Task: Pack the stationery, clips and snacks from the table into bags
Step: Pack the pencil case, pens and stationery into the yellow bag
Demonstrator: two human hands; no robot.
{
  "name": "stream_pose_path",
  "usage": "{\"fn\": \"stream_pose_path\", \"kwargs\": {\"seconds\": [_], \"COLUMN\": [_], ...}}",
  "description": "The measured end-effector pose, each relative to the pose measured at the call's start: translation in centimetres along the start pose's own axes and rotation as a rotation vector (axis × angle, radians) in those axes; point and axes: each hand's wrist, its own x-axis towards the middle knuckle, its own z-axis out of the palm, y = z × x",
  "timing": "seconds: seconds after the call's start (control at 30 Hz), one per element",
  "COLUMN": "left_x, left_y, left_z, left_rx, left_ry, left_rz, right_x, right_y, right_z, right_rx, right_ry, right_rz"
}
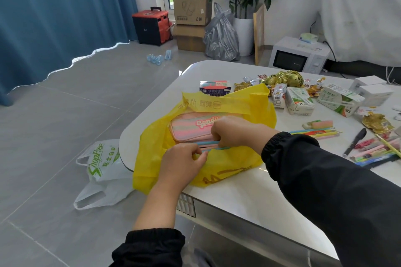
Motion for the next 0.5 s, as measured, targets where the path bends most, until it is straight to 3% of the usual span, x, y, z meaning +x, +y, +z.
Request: {"fn": "stream_pose_path", "kwargs": {"seconds": [0.27, 0.5], "left_x": [0.0, 0.5], "left_y": [0.7, 2.3], "left_z": [0.8, 2.9], "left_rx": [0.045, 0.106], "left_ry": [-0.031, 0.039], "left_rz": [0.018, 0.097], "right_x": [0.0, -1.9], "right_y": [0.1, 1.7], "right_z": [0.9, 1.1], "right_rx": [0.035, 0.262], "right_ry": [0.074, 0.329], "right_rz": [0.028, 0.106]}}
